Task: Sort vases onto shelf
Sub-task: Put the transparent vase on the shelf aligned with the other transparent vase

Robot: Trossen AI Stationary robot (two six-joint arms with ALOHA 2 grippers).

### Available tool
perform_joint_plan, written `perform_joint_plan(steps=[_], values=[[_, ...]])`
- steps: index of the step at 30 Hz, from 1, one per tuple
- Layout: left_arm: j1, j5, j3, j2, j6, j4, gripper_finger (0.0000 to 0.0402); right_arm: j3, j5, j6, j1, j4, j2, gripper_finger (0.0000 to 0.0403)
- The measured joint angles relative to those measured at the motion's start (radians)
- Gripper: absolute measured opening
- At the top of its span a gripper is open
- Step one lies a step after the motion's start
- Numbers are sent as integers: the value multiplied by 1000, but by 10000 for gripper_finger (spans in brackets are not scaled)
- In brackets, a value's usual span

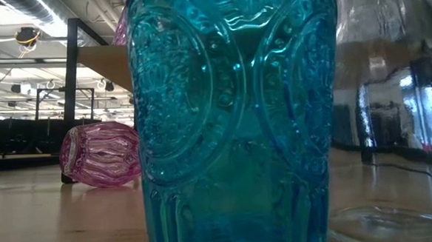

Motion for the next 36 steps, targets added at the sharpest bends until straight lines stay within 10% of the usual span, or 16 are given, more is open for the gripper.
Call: perform_joint_plan(steps=[18,36], values=[[0,-15,0,0,7,0,266,16,37,-17,-8,-1,60,207],[0,-19,0,0,7,0,266,135,78,-406,-13,311,94,207]])
